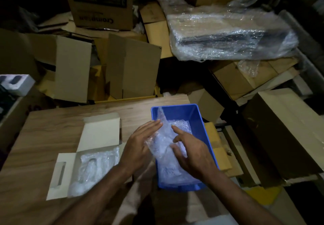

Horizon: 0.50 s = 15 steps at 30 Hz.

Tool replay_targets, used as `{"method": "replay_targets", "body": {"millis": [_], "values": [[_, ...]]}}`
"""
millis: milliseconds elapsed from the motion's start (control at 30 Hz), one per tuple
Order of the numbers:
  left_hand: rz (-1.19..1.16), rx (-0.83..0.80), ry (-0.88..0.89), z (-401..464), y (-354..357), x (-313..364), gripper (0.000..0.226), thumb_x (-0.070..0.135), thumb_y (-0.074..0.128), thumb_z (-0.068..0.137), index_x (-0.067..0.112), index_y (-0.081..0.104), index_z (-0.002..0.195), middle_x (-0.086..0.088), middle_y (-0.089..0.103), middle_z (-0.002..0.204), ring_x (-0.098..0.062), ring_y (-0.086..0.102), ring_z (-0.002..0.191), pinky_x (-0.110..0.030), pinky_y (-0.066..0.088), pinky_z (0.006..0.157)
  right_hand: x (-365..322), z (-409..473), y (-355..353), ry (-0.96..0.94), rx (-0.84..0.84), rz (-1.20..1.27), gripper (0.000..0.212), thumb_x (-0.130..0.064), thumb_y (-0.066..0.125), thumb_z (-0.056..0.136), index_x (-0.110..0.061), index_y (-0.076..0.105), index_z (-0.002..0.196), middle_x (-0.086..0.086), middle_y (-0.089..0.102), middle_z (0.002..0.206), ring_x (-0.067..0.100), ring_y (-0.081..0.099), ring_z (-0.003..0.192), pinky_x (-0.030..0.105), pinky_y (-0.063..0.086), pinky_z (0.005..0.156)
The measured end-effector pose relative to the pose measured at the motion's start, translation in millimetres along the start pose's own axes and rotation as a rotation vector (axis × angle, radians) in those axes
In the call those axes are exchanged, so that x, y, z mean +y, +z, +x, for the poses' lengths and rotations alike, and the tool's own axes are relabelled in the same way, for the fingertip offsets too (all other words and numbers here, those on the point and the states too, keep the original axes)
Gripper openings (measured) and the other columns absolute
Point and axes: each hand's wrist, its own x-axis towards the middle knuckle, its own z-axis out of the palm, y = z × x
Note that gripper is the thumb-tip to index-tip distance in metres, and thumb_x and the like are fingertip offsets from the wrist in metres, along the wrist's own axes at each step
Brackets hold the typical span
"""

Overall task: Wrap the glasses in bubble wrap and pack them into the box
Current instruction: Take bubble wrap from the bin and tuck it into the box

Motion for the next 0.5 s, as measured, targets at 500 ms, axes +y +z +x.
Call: {"method": "replay_targets", "body": {"millis": [500], "values": [[0.038, 0.021, 0.01, -98.4, -167.1, -14.8, 0.064, -0.018, 0.068, 0.085, 0.019, 0.063, 0.137, 0.008, 0.052, 0.151, -0.014, 0.048, 0.141, -0.03, 0.043, 0.112, -104.5, 53.7, 91.0, -0.172, -0.177, 0.24, 0.028, -0.022, 0.062, 0.086, -0.024, 0.072, 0.112, -0.007, 0.055, 0.148, 0.008, 0.052, 0.132, 0.03, 0.045, 0.107]]}}
